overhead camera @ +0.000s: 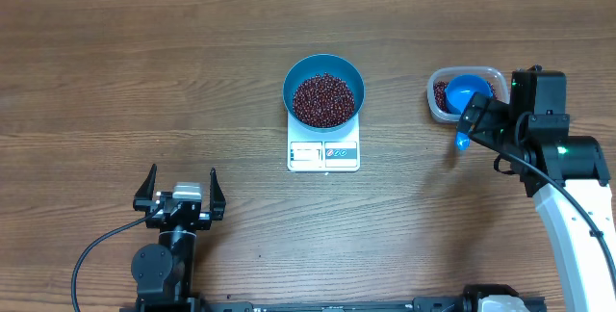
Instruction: Scoop item into bowl and weigh 150g on scale
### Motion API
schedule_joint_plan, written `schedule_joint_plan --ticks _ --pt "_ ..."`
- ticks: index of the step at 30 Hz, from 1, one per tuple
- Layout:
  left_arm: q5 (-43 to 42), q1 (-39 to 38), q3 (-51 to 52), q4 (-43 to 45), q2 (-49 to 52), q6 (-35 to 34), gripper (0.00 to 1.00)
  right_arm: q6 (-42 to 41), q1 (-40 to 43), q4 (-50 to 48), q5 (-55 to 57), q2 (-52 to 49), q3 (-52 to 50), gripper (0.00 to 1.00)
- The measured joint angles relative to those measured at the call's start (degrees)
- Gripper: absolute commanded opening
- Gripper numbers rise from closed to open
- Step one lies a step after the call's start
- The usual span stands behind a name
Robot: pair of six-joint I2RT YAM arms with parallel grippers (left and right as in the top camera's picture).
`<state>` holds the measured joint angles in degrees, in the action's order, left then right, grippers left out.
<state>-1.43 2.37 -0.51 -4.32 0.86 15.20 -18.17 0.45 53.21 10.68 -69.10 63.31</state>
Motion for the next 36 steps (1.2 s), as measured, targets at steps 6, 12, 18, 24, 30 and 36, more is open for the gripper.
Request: schedule_joint_plan --ticks 6,12,18,24,30,36 --pt "0.0 0.0 0.0 0.0 0.0 0.0 1.00 0.0 0.0 0.0 0.0 0.0 0.0 1.00" --pt "0.0 0.0 0.0 0.0 0.0 0.0 1.00 0.0 0.0 0.0 0.0 0.0 0.0 1.00" --pt "0.0 0.0 0.0 0.0 0.0 0.0 0.99 0.0 0.0 -0.1 0.0 2.2 -0.1 1.00" --pt "0.0 0.0 0.0 0.0 0.0 0.0 1.00 0.0 0.0 -14.8 -0.4 11.9 -8.3 1.00" --pt "0.1 0.0 0.0 0.0 0.0 0.0 1.00 0.0 0.0 -43.8 -5.0 26.1 -31.6 1.00" --pt "0.2 0.0 0.0 0.0 0.0 0.0 0.99 0.0 0.0 -64.5 -7.0 37.4 -51.3 1.00"
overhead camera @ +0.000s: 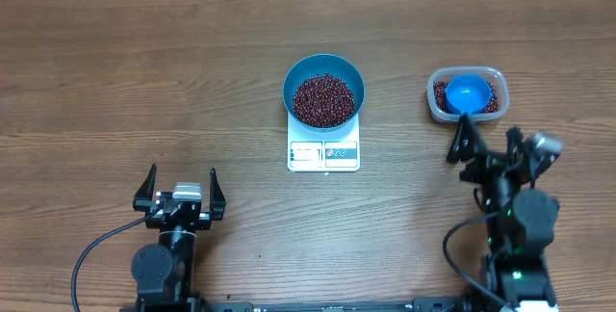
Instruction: Scoop item into bowl and weigh 150g on scale
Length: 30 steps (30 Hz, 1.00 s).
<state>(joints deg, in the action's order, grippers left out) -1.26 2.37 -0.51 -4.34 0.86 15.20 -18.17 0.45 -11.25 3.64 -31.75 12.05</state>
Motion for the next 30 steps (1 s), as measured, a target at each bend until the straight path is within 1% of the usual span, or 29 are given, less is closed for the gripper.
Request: schedule_joint_plan --ticks 4,6,11,13,20,26,30 --pt "0.0 0.0 0.0 0.0 0.0 0.0 0.99 0.0 0.0 -1.6 -0.4 8.9 -8.7 1.00" --pt "0.0 0.0 0.0 0.0 0.0 0.0 1.00 0.0 0.0 2.8 -0.4 16.0 -11.0 1.00" --pt "0.0 0.0 0.0 0.0 0.0 0.0 1.00 0.7 0.0 12.0 -0.4 26.7 -11.0 1.00" --pt "0.0 0.0 0.0 0.0 0.0 0.0 1.00 1.4 0.0 14.2 -0.3 30.1 -11.0 1.00" --pt "0.0 0.0 0.0 0.0 0.0 0.0 1.00 5.4 0.0 15.2 -0.5 30.9 -11.0 1.00" --pt "0.0 0.0 0.0 0.0 0.0 0.0 1.00 11.5 0.0 16.3 -2.7 30.9 -11.0 1.00" --pt "0.0 0.0 0.0 0.0 0.0 0.0 1.00 13.1 0.0 16.4 -3.7 30.9 -11.0 1.00"
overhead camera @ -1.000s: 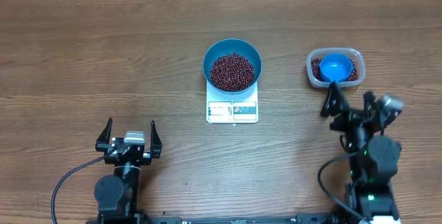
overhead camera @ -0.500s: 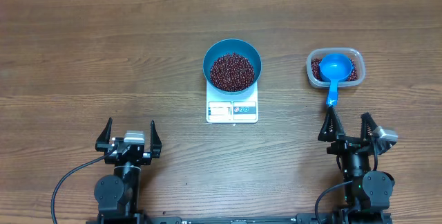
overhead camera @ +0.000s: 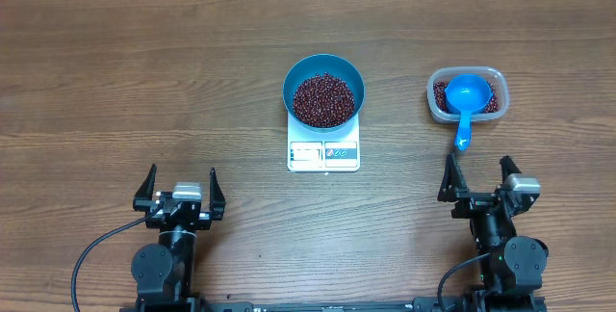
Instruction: Scoop item into bowl and weigh 150g on scale
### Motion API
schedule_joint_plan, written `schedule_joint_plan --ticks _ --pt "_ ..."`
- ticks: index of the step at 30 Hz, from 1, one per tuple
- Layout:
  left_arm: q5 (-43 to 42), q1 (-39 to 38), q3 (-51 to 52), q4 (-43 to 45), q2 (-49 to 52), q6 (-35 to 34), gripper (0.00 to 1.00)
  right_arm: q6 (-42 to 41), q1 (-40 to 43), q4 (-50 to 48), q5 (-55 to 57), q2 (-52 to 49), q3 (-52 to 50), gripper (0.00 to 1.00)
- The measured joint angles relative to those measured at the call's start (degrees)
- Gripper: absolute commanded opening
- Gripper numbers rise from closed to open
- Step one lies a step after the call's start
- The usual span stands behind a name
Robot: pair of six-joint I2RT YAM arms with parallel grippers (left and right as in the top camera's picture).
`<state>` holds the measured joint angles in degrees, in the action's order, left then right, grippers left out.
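A blue bowl [overhead camera: 323, 91] full of dark red beans stands on a small white scale [overhead camera: 323, 153] at the table's middle. To the right, a clear plastic container [overhead camera: 467, 94] holds more beans, and a blue scoop [overhead camera: 466, 100] rests in it with its handle pointing toward me. My right gripper [overhead camera: 477, 179] stands open near the front right edge, well below the container and holding nothing. My left gripper [overhead camera: 182, 189] stands open at the front left, also with nothing in it.
Both arm bases sit at the table's front edge, with black cables trailing from them. Brown wood tabletop surrounds the scale and the container.
My right gripper has moved back toward the front edge, further from the scoop handle, and stands squarely open. The scoop, bowl and left arm have not moved.
My right gripper was at the container, at the scoop's handle. Then it was clear of the scoop, below the container, with the scoop left lying in the beans. Now it rests open at the front right edge.
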<state>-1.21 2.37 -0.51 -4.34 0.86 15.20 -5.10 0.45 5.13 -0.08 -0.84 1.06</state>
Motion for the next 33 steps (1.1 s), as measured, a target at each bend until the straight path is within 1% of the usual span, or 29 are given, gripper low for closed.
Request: schedule_joint_plan --ticks 33 --pt "0.0 0.0 0.0 0.0 0.0 0.0 1.00 1.1 1.4 0.0 -0.6 0.0 0.0 1.00"
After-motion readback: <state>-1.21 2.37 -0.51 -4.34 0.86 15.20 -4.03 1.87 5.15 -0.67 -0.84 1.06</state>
